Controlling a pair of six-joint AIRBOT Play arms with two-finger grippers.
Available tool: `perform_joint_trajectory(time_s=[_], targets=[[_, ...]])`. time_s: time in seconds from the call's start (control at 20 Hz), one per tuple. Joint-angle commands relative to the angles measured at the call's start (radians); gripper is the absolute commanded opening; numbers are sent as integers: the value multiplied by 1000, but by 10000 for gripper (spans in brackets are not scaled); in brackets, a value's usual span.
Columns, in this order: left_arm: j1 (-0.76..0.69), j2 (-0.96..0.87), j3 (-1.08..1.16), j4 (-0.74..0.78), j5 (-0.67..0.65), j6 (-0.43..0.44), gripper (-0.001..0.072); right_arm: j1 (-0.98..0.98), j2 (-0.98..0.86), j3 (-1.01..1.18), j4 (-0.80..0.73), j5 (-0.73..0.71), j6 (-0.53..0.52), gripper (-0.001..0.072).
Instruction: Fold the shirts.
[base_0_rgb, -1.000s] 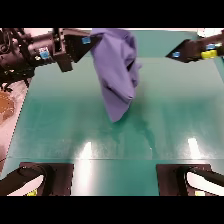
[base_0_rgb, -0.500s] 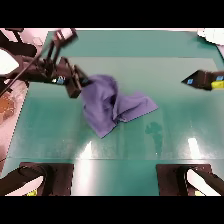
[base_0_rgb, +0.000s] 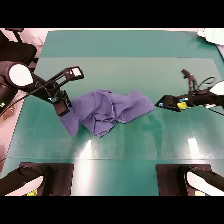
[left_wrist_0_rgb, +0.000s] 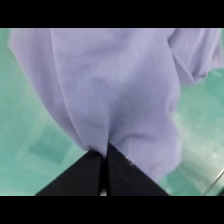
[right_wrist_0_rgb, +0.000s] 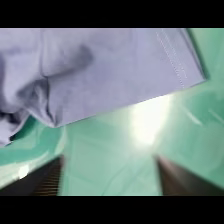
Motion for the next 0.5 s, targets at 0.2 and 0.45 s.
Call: perform_joint_trajectory(time_s=[0.2,0.45], targets=[[0,-1,-24,23,-5,-7,23,31,-340,118,98,-33,3,690],[0,-1,-24,19,0,-7,24,2,-383,117,206,-30,3,686]])
